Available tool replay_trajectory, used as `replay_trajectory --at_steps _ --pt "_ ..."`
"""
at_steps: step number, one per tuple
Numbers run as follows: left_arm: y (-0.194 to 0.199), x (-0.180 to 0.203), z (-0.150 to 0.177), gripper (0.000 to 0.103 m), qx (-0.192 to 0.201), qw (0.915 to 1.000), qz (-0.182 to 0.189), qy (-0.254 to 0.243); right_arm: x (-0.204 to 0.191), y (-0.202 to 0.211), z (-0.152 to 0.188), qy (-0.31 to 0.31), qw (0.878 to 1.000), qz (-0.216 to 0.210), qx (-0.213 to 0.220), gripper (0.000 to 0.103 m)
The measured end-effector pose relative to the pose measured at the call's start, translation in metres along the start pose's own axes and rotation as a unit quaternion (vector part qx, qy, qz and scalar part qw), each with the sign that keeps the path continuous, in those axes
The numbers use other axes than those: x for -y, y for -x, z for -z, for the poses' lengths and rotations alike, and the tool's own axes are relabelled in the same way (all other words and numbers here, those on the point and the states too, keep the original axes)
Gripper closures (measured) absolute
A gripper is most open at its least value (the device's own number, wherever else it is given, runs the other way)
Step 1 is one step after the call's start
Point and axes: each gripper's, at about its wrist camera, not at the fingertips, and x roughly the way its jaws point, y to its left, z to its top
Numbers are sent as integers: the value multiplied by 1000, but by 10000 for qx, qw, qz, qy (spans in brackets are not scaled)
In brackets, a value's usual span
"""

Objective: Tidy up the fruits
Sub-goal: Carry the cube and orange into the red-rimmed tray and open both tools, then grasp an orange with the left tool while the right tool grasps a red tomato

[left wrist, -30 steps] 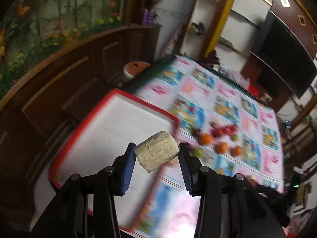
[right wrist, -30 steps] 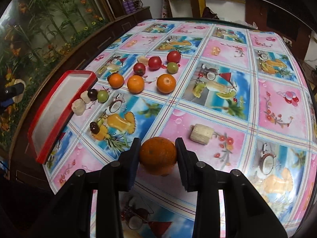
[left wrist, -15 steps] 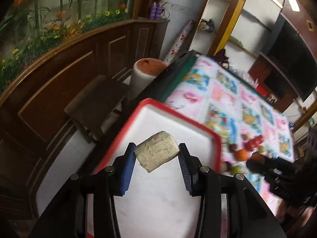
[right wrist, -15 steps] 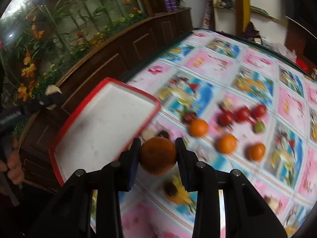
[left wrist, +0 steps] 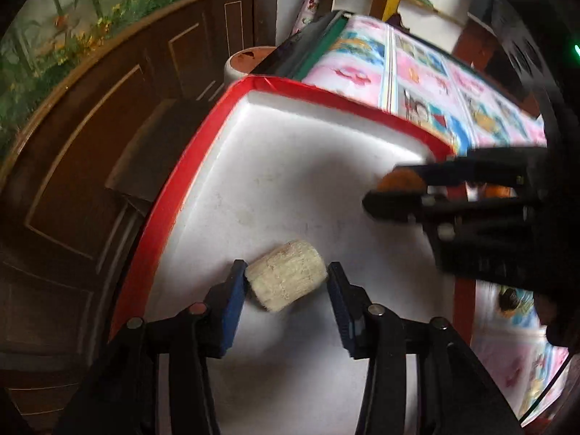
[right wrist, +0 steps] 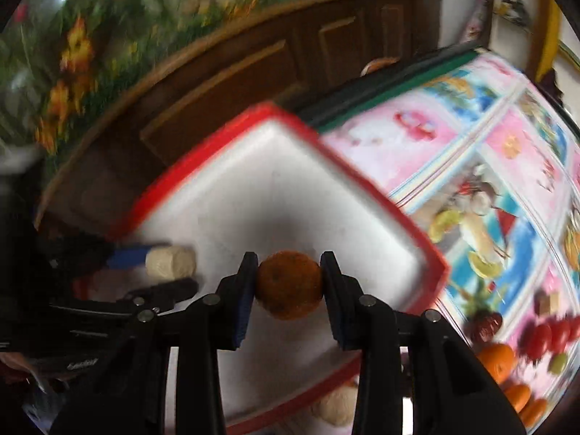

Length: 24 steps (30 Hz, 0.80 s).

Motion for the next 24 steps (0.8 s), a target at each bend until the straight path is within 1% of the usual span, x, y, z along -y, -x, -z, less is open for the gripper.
replay_trajectory --at_steps 2,3,4,5,6,7,8,9,10,12,13,15,16,18,19,21,22,23,24 --pt "4 0 7 41 -62 9999 37 121 0 -2 1 160 9998 63 -24 64" --pt "5 -2 6 41 -59 9999 -57 141 2 -2 2 136 9998 116 -51 60" --pt "9 -5 8 41 1 9996 -168 206 4 -1 2 92 9999 123 -51 53" --pt "12 -7 8 41 37 9993 -215 306 6 8 5 52 9999 116 72 39" --pt "16 -7 8 41 47 9989 -250 391 9 17 7 40 9997 120 190 35" --pt "21 -6 6 41 78 9987 -270 428 11 33 11 12 9992 98 381 35" --pt "33 -3 2 42 229 9983 -301 452 14 45 14 -17 9987 78 498 35" --pt "47 1 -1 41 432 9973 -332 494 18 63 19 -69 9977 32 676 35" --pt "69 8 -6 41 714 9953 -350 558 23 79 24 -135 9964 -24 832 35" --pt "102 22 -6 41 1046 9918 -368 641 32 112 37 -241 9930 -104 1155 35" --pt "119 32 -6 41 1188 9901 -328 670 37 128 44 -238 9909 -106 1323 34" --pt "147 53 -1 41 1472 9861 -187 747 49 151 61 -307 9875 -3 1543 29" --pt "159 67 4 41 1599 9849 -154 641 58 160 69 -403 9867 -5 1574 29" --pt "167 94 8 41 1658 9855 -185 312 73 170 82 -545 9860 70 1576 29" --pt "168 105 13 41 1642 9861 -97 236 78 174 88 -595 9854 139 1589 29" --pt "161 114 11 41 1601 9864 34 362 92 181 102 -833 9834 195 1600 29" --pt "152 122 4 41 1575 9863 196 444 100 189 111 -995 9815 189 1624 29" --pt "142 128 -4 41 1462 9873 358 502 106 194 115 -1116 9799 209 1643 29" --pt "130 138 -11 41 1363 9874 617 512 114 201 124 -1238 9781 286 1651 29"
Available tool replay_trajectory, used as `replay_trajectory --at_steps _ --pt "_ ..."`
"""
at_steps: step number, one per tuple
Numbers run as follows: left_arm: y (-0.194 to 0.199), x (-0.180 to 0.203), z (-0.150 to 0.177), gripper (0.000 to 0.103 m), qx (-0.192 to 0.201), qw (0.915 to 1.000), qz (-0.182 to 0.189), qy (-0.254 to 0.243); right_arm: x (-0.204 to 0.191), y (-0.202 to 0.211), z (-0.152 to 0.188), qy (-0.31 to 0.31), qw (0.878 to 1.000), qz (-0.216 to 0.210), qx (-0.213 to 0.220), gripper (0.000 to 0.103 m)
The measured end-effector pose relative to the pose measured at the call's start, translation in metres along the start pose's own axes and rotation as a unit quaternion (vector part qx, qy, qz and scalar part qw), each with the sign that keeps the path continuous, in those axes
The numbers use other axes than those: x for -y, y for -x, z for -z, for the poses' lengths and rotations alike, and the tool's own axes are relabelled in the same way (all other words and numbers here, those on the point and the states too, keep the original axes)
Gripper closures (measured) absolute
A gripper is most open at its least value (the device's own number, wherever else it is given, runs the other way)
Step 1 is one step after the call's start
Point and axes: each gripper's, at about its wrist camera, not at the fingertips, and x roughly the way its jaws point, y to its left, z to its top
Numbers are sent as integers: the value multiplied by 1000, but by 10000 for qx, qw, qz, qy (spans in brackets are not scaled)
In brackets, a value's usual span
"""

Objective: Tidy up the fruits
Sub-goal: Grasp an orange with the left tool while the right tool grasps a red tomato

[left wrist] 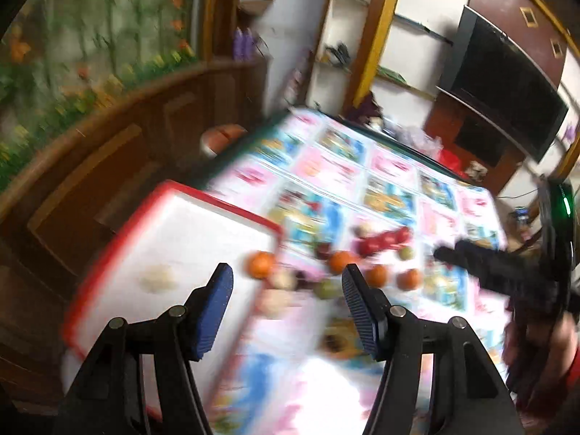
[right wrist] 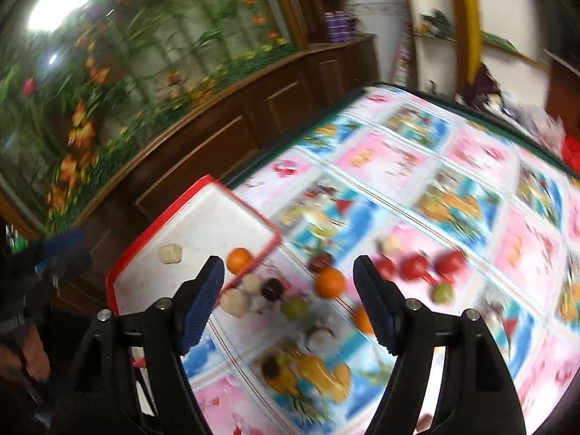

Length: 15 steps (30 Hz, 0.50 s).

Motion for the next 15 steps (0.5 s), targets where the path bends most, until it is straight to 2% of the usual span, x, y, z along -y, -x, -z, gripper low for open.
replay_trajectory --at_steps 1,3,4,5,7,10,13,14,15 --pt "-16 9 3 40 -132 9995 256 -107 8 4 0 -59 9999 94 -10 29" --pt "-53 27 8 40 -570 9974 395 -216 30 20 13 -267 9987 430 -112 29" --pt "-73 35 9 40 -838 9943 628 -189 41 26 22 -405 9971 626 -175 29" --pt "-87 43 9 41 -938 9927 743 -140 55 34 33 -547 9948 822 -230 29" --pt "-106 64 7 41 -968 9920 690 -432 80 45 54 -768 9894 1157 -428 29" --pt "-115 71 5 41 -1000 9908 676 -612 100 57 74 -753 9853 1346 -733 29" --pt "-127 71 3 41 -991 9923 506 -538 106 62 79 -508 9866 1293 -857 29" --pt "-136 74 2 43 -1059 9922 359 -543 109 60 80 -487 9876 1219 -861 29" --pt "-144 80 2 44 -1133 9910 380 -609 111 57 81 -486 9889 1124 -846 29"
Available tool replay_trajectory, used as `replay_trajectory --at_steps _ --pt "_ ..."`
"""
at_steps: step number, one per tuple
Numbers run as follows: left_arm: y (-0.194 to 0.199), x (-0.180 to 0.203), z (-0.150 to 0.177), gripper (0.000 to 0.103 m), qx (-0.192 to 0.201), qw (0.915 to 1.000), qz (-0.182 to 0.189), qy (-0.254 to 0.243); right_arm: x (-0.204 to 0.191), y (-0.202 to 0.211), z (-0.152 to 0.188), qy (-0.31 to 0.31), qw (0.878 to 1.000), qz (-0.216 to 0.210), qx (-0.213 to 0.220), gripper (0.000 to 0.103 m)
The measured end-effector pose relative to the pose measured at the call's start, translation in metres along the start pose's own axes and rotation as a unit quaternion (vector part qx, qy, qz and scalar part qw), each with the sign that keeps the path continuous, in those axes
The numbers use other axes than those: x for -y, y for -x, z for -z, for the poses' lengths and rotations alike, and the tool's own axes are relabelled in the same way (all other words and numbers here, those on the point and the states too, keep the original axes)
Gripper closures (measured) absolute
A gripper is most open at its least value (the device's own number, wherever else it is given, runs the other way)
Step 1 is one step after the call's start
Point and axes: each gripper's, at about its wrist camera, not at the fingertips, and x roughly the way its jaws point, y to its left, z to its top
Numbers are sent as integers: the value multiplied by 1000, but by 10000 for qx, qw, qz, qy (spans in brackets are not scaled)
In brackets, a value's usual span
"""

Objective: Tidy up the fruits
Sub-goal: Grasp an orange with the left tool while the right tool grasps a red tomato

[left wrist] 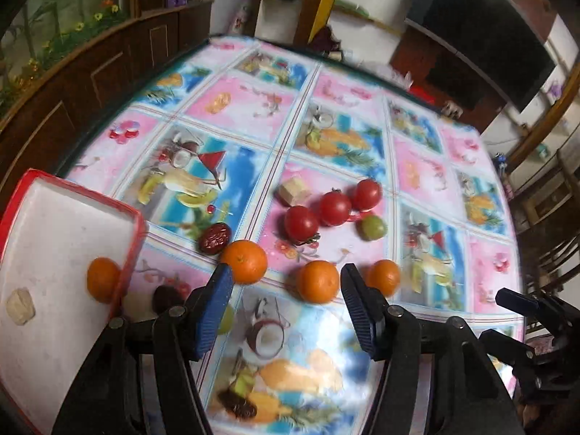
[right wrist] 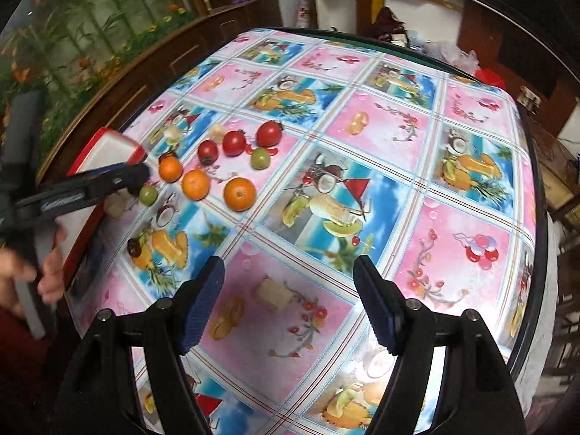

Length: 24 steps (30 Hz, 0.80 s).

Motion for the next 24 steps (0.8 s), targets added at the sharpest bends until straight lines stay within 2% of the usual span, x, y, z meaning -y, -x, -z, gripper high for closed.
replay_trajectory --at_steps 2,6,10,12,14,19,21,23,24 --pt "-11 16 -1 51 -153 9988 -99 -448 2 -15 -3 -75 9999 -117 -18 29" --pt "-17 28 1 53 -564 9922 -192 -1099 -1 -29 -13 -391 9986 -305 163 29" --pt "-32 45 8 54 -841 9750 -230 -2044 -4 -41 -23 -634 9963 -435 377 31" --pt "-42 49 11 63 -973 9689 -213 -2264 -6 -46 -27 -822 9940 -542 468 38" --pt "-52 50 14 64 -1021 9641 -353 -2424 -7 -44 -30 -925 9924 -508 634 39" --pt "-63 36 4 70 -1236 9700 -223 -2083 -3 -46 -32 -1010 9920 -249 722 39" --pt "-63 39 0 71 -1341 9631 -222 -2322 -3 -49 -33 -971 9927 -167 696 39" --pt "-64 48 -7 71 -1294 9488 -192 -2875 -3 -50 -38 -883 9936 -20 698 39" --pt "-67 49 -9 71 -1333 9469 -151 -2921 -2 -49 -39 -897 9934 25 709 39"
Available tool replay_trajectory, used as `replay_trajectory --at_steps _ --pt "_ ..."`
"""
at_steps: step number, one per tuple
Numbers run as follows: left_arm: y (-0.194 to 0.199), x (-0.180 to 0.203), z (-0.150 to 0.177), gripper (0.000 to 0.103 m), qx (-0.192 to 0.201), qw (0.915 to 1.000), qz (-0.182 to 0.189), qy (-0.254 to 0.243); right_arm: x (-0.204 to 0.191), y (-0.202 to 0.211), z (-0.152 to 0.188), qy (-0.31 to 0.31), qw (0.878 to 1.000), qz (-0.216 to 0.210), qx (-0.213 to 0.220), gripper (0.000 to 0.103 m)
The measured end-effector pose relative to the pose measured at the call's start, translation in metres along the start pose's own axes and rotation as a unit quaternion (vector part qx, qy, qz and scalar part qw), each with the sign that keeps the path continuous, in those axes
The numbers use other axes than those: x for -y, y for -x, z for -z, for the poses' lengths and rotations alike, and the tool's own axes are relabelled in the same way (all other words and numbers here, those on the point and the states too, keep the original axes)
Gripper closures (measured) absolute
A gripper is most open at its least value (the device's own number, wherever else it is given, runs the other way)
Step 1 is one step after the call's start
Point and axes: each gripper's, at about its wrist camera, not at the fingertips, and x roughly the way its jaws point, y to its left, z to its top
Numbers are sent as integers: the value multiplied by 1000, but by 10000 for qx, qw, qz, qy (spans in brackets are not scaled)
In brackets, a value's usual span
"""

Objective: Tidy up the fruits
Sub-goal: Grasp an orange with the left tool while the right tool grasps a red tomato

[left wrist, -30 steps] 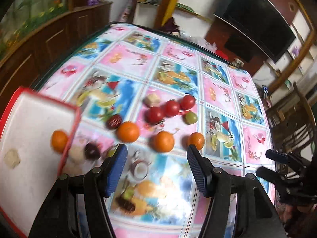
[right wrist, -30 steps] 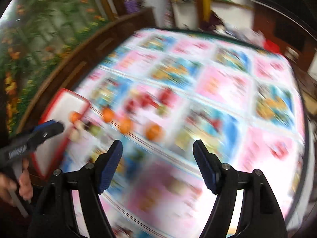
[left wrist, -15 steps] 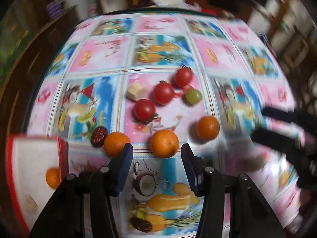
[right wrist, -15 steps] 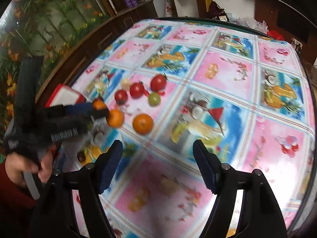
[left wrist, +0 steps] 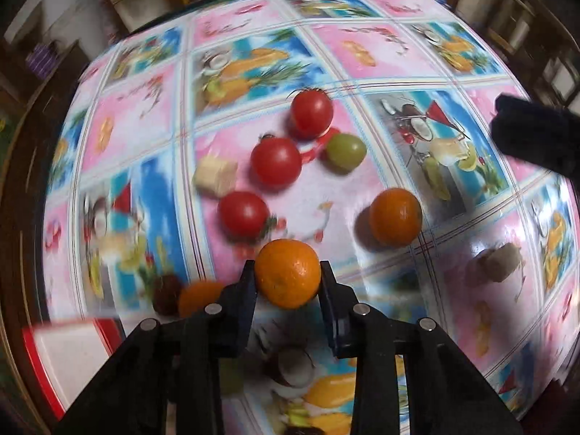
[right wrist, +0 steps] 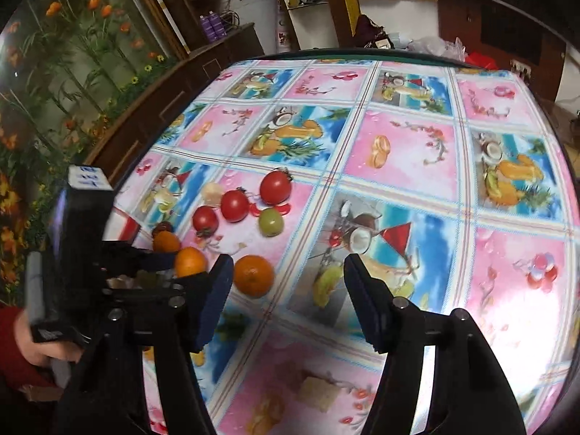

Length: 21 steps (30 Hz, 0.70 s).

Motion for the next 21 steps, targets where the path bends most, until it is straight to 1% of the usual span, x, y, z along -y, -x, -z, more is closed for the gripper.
replay_trajectory --at_steps 2,4,5,8,10,12,14,16,19,21 --pt "-7 0 1 71 -53 9999 138 -38 6 8 -4 -243 9996 56 125 40" --pt "-8 4 4 71 104 9999 101 -50 13 15 -6 -380 9989 148 226 40" --pt "-10 4 7 72 132 9998 163 33 16 17 -6 -419 9986 188 252 40" --pt "-13 0 14 72 171 9989 337 263 34 18 -9 -648 9974 188 242 40" --pt "-14 1 18 72 222 9987 385 239 40 12 -17 -784 9965 132 238 40" --pt "-16 0 22 72 277 9985 434 205 35 3 -28 -778 9968 29 206 40" --pt "-15 -4 23 71 316 9979 490 271 19 -7 -42 -527 9983 -96 225 40" --pt "-13 -7 20 71 393 9968 547 422 0 -22 -55 -269 9994 -182 146 40" --pt "-11 -14 26 72 505 9947 619 645 -14 -51 -63 -125 9997 -190 -94 47" --pt "-3 -19 35 72 553 9941 612 702 -16 -67 -64 -164 9995 -157 -228 50"
